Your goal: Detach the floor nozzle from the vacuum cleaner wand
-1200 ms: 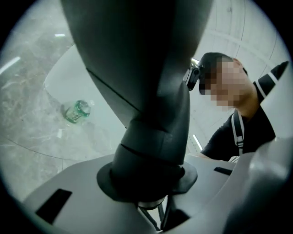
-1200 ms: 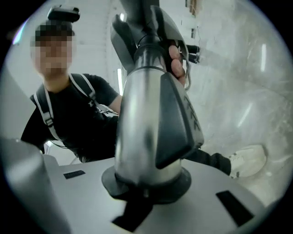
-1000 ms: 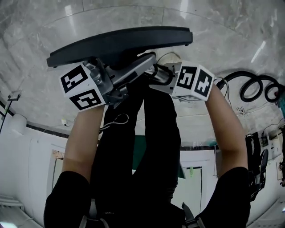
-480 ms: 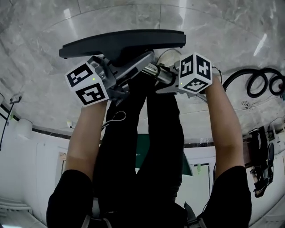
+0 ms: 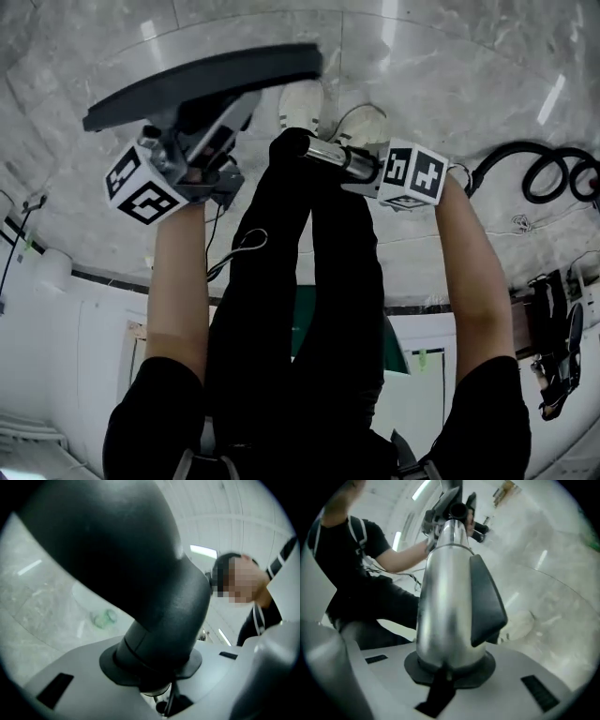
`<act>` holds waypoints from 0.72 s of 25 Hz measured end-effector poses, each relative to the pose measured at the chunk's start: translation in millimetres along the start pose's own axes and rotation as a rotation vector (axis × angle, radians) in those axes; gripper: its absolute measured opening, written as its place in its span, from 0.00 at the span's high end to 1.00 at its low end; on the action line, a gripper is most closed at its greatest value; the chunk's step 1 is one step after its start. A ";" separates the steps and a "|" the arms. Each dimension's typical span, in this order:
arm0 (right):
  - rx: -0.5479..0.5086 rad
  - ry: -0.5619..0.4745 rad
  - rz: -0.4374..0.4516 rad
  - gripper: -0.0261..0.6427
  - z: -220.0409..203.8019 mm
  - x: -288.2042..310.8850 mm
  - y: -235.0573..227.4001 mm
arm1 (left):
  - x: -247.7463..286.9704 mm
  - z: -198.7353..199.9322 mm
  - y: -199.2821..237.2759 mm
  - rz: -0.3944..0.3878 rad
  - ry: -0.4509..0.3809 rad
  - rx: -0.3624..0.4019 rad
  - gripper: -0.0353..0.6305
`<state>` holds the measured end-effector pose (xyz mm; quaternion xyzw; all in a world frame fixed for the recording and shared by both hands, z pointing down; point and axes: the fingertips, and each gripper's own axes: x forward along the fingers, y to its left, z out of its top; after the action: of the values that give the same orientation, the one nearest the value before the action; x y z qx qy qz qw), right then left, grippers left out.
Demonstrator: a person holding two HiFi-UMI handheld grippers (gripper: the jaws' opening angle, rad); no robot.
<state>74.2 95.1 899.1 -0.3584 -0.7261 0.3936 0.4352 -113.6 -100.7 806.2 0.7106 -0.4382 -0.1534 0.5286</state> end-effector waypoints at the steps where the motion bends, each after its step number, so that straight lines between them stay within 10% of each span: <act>1: 0.025 0.012 0.004 0.88 -18.8 -1.4 5.5 | -16.2 27.9 9.8 0.030 -0.078 0.000 0.76; 6: -0.076 0.101 -0.343 0.88 -55.2 -23.2 -23.1 | -47.7 48.3 47.3 0.185 -0.076 0.010 0.76; 18: -0.072 0.132 -0.536 0.88 -37.5 -30.1 -68.5 | -32.8 33.4 46.8 0.118 -0.093 -0.091 0.76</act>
<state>107.2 49.2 960.8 -0.1938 -0.7786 0.2141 0.5572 -176.6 -98.2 826.4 0.6512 -0.4957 -0.1745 0.5475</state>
